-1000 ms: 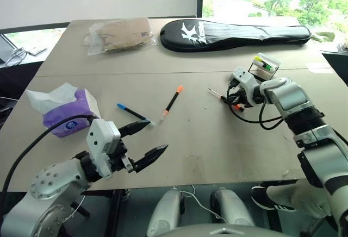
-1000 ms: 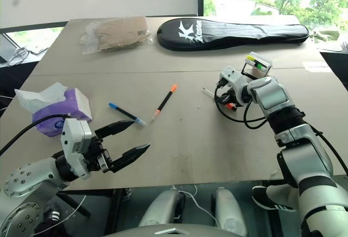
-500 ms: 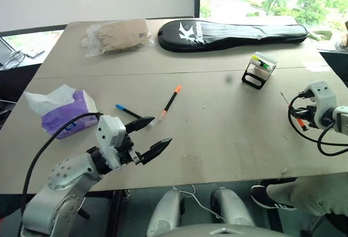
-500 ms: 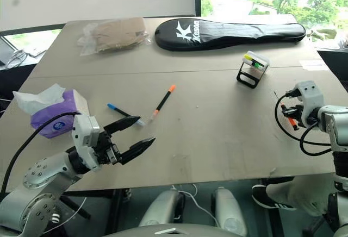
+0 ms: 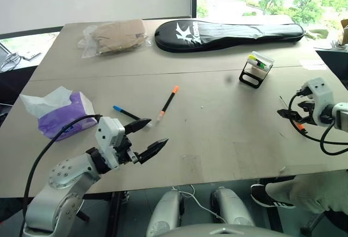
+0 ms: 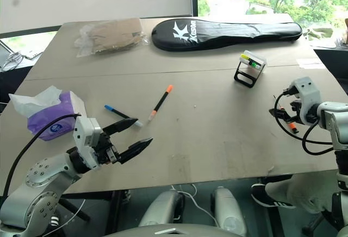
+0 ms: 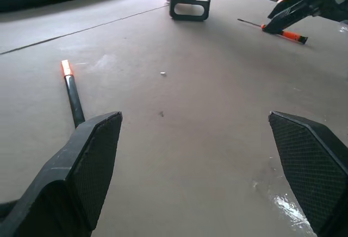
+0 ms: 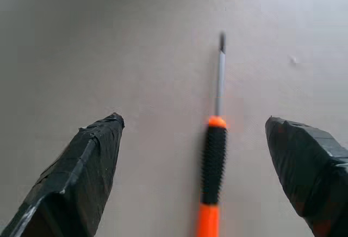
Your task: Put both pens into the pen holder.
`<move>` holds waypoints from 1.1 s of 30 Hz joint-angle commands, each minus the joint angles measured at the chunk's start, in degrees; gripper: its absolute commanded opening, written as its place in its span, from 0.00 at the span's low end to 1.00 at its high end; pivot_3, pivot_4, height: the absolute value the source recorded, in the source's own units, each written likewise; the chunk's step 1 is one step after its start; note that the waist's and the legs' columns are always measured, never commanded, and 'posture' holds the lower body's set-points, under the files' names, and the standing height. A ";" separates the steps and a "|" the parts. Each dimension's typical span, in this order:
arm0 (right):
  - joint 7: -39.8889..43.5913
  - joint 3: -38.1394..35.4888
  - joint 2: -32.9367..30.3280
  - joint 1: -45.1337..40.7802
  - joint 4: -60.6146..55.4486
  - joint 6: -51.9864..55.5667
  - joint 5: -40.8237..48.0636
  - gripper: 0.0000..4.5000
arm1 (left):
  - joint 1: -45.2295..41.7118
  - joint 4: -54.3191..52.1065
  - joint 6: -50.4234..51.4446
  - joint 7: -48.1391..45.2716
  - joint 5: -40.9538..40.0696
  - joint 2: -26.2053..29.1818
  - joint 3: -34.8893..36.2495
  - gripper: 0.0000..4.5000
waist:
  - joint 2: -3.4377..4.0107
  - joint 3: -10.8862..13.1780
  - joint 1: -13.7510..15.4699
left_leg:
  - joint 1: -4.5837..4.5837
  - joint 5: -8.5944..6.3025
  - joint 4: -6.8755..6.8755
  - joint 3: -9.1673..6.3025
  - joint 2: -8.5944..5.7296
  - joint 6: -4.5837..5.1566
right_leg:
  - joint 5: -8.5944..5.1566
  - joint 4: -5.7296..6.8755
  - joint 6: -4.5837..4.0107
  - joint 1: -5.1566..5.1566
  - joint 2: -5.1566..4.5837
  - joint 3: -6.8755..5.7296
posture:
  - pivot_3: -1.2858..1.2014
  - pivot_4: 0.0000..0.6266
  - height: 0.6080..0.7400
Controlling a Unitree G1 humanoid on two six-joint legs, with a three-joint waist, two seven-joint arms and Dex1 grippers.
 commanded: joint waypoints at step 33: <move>-5.48 -4.75 13.73 19.23 -36.56 -18.60 17.93 1.00 | -61.13 42.36 45.95 16.37 15.36 -7.81 -32.62 0.32 | -0.08 -0.04 1.45 | -0.20 0.22 0.14 -0.81 -0.38 -0.36 | 0.03 0.06 0.09 0.13 -0.30 -0.77 | 0.52 0.24 1.00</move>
